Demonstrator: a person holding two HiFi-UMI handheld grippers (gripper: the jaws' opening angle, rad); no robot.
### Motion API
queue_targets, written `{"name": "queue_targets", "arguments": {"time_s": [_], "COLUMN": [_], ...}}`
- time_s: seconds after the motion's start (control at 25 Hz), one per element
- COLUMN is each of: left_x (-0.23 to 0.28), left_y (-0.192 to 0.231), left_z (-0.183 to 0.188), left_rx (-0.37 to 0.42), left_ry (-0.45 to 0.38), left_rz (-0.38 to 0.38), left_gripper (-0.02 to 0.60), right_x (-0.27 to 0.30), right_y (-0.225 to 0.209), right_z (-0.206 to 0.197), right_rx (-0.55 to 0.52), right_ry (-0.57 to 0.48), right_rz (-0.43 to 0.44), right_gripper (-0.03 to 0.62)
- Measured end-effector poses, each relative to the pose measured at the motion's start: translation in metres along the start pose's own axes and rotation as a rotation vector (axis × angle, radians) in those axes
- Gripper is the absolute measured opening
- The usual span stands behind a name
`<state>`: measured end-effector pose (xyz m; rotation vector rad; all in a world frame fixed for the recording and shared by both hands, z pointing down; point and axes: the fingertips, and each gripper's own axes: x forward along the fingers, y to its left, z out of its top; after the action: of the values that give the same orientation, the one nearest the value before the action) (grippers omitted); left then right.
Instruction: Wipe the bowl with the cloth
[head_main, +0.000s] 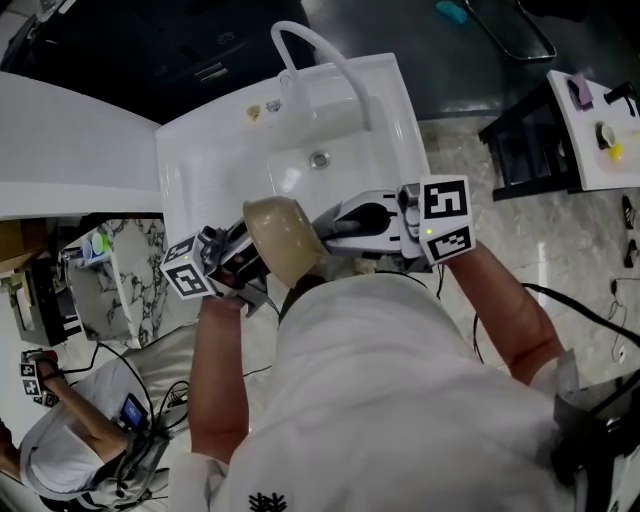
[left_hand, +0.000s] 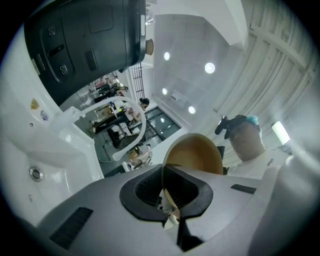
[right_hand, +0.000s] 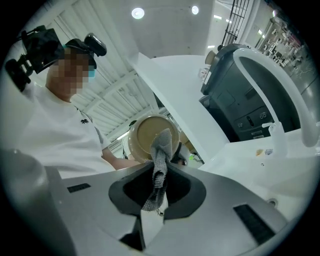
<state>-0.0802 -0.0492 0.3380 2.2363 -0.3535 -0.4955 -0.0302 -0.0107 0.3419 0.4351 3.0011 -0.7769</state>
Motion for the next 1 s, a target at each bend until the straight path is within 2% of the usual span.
{"name": "queue_targets", "arguments": {"time_s": [0.24,0.44,0.72,1.0], "left_x": [-0.007,-0.011,-0.006,0.0], "left_y": [0.017,0.026,0.018,0.006], "left_z": [0.001,-0.01,-0.017,-0.026], "left_rx": [-0.019,-0.038,-0.057,-0.059], "left_ry": [-0.003,0.022,0.047,0.079], "left_rz": [0.055,0.083,0.035,-0.02], "left_gripper": [0.017,0.017,0.017,0.017], "right_x": [0.0,-0.003,-0.016,-0.019], "right_y": [0.022,0.035,0.025,0.003], "right_z": [0.003,0.018,0.045,0.056], "right_rx": [-0.009,-0.026,-0.034,-0.052], "right_ry": [0.009,-0.048,-0.178,-0.212], "right_rz": [0.081,0.138,0.104,0.019], "right_gripper": [0.043,0.043,0.043,0.043]}}
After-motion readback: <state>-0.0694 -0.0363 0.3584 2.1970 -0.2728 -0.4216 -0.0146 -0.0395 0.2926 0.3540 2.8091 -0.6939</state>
